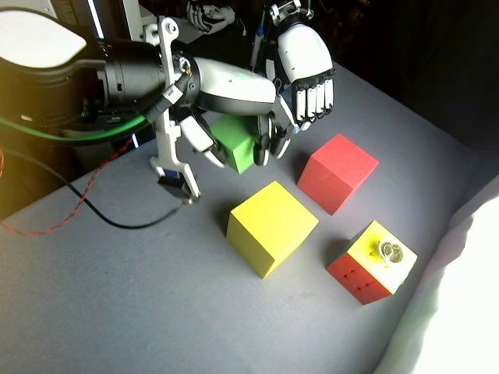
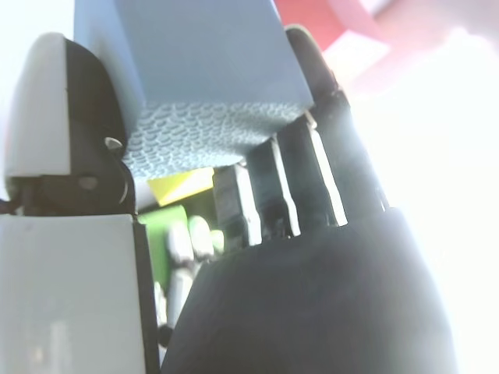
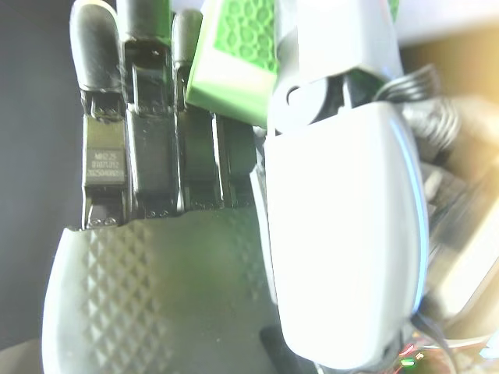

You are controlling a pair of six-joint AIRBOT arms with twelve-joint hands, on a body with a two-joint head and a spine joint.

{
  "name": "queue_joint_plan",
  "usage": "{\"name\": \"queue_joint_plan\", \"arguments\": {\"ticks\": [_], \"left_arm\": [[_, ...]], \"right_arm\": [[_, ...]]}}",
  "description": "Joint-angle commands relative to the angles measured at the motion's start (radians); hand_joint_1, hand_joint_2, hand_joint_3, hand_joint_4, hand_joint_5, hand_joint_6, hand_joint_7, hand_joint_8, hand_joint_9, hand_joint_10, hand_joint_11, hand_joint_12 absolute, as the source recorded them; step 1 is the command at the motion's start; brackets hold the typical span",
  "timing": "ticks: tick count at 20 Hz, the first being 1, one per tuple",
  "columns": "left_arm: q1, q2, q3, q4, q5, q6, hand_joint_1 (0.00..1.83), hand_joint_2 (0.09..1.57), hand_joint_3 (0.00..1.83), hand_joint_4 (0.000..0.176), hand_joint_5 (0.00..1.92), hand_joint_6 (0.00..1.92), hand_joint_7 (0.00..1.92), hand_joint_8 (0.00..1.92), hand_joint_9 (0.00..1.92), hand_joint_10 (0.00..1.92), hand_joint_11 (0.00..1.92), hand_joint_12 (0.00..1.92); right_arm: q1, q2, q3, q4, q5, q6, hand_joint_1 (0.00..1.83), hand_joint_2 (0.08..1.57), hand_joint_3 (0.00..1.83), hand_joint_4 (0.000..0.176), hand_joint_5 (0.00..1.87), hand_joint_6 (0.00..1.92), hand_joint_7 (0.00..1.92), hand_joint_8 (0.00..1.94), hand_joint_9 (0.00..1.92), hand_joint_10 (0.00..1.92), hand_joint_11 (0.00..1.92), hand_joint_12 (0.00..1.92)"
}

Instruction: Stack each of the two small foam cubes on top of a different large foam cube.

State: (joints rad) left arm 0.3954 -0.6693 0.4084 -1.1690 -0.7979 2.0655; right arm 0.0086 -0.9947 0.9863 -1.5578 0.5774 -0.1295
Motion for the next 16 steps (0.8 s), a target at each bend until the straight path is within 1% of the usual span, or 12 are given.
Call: {"name": "queue_joint_plan", "arguments": {"ticks": [1, 4, 6, 7, 8, 9, 10, 12, 13, 14, 15, 16], "left_arm": [[-0.02, 0.013, 0.002, 0.055, -0.055, 0.009, 1.34, 1.22, 0.0, 0.0, 0.8, 1.06, 0.78, 1.39, 0.67, 1.6, 0.6, 1.57], [-0.06, 0.01, 0.023, 0.049, -0.015, 0.031, 1.34, 1.23, 0.0, 0.0, 0.79, 1.06, 0.76, 1.43, 0.65, 1.62, 0.57, 1.59], [-0.075, 0.007, 0.034, 0.049, 0.001, 0.037, 1.34, 1.22, 0.0, 0.0, 0.79, 1.08, 0.78, 1.39, 0.67, 1.59, 0.59, 1.57], [-0.086, 0.002, 0.044, 0.049, 0.012, 0.04, 1.34, 1.22, 0.0, 0.0, 0.78, 1.1, 0.78, 1.38, 0.67, 1.59, 0.59, 1.56], [-0.094, -0.001, 0.05, 0.049, 0.018, 0.042, 1.34, 1.22, 0.0, 0.0, 0.78, 1.1, 0.78, 1.37, 0.69, 1.58, 0.61, 1.55], [-0.103, -0.004, 0.057, 0.049, 0.022, 0.045, 1.34, 1.22, 0.0, 0.0, 0.77, 1.1, 0.77, 1.4, 0.67, 1.6, 0.59, 1.56], [-0.111, -0.007, 0.063, 0.049, 0.026, 0.047, 1.34, 1.23, 0.0, 0.0, 0.77, 1.1, 0.77, 1.41, 0.66, 1.6, 0.59, 1.57], [-0.126, -0.012, 0.077, 0.049, 0.03, 0.049, 1.34, 1.24, 0.0, 0.0, 0.75, 1.12, 0.75, 1.43, 0.64, 1.64, 0.55, 1.65], [-0.133, -0.015, 0.085, 0.052, 0.033, 0.049, 1.34, 1.24, 0.0, 0.0, 0.75, 1.12, 0.75, 1.43, 0.64, 1.64, 0.54, 1.65], [-0.141, -0.019, 0.094, 0.056, 0.04, 0.049, 1.34, 1.24, 0.0, 0.0, 0.75, 1.12, 0.75, 1.43, 0.64, 1.64, 0.54, 1.66], [-0.151, -0.023, 0.106, 0.056, 0.052, 0.052, 1.34, 1.24, 0.0, 0.0, 0.75, 1.13, 0.76, 1.42, 0.64, 1.64, 0.54, 1.67], [-0.162, -0.028, 0.118, 0.057, 0.063, 0.057, 1.34, 1.24, 0.0, 0.0, 0.75, 1.13, 0.76, 1.42, 0.64, 1.64, 0.54, 1.66]], "right_arm": [[0.01, 0.0, 0.024, 0.054, 0.026, -0.002, 1.23, 1.08, 0.0, 0.029, 1.03, 0.88, 1.11, 0.79, 1.24, 0.14, 0.66, 1.21], [0.021, -0.026, 0.103, 0.085, 0.037, 0.002, 1.23, 1.08, 0.0, 0.024, 1.03, 0.87, 1.13, 0.78, 1.25, 0.14, 0.64, 1.24], [0.031, -0.026, 0.124, 0.108, 0.054, 0.003, 1.24, 1.07, 0.0, 0.003, 1.03, 0.86, 1.16, 0.75, 1.25, 0.14, 0.64, 1.23], [0.041, -0.027, 0.144, 0.134, 0.063, 0.005, 1.24, 1.07, 0.0, 0.003, 1.02, 0.86, 1.16, 0.75, 1.25, 0.14, 0.64, 1.23], [0.048, -0.031, 0.159, 0.146, 0.071, 0.006, 1.24, 1.07, 0.0, 0.008, 1.03, 0.86, 1.14, 0.77, 1.25, 0.13, 0.64, 1.22], [0.057, -0.035, 0.175, 0.15, 0.082, 0.013, 1.24, 1.07, 0.0, 0.006, 1.03, 0.86, 1.14, 0.78, 1.25, 0.13, 0.64, 1.22], [0.066, -0.037, 0.187, 0.15, 0.092, 0.029, 1.24, 1.07, 0.0, 0.0, 1.03, 0.84, 1.15, 0.77, 1.26, 0.13, 0.65, 1.22], [0.085, -0.043, 0.208, 0.15, 0.094, 0.069, 1.24, 1.08, 0.0, 0.0, 1.0, 0.89, 1.13, 0.81, 1.25, 0.14, 0.63, 1.27], [0.093, -0.051, 0.223, 0.149, 0.094, 0.073, 1.24, 1.07, 0.0, 0.0, 1.02, 0.87, 1.16, 0.76, 1.26, 0.15, 0.65, 1.25], [0.098, -0.062, 0.241, 0.142, 0.094, 0.073, 1.24, 1.07, 0.0, 0.0, 1.03, 0.85, 1.16, 0.76, 1.27, 0.15, 0.65, 1.25], [0.102, -0.076, 0.264, 0.131, 0.096, 0.084, 1.24, 1.08, 0.0, 0.0, 1.0, 0.89, 1.15, 0.78, 1.26, 0.15, 0.66, 1.24], [0.114, -0.103, 0.308, 0.073, 0.12, 0.141, 1.24, 1.08, 0.0, 0.0, 0.99, 0.9, 1.15, 0.78, 1.26, 0.15, 0.66, 1.24]]}}
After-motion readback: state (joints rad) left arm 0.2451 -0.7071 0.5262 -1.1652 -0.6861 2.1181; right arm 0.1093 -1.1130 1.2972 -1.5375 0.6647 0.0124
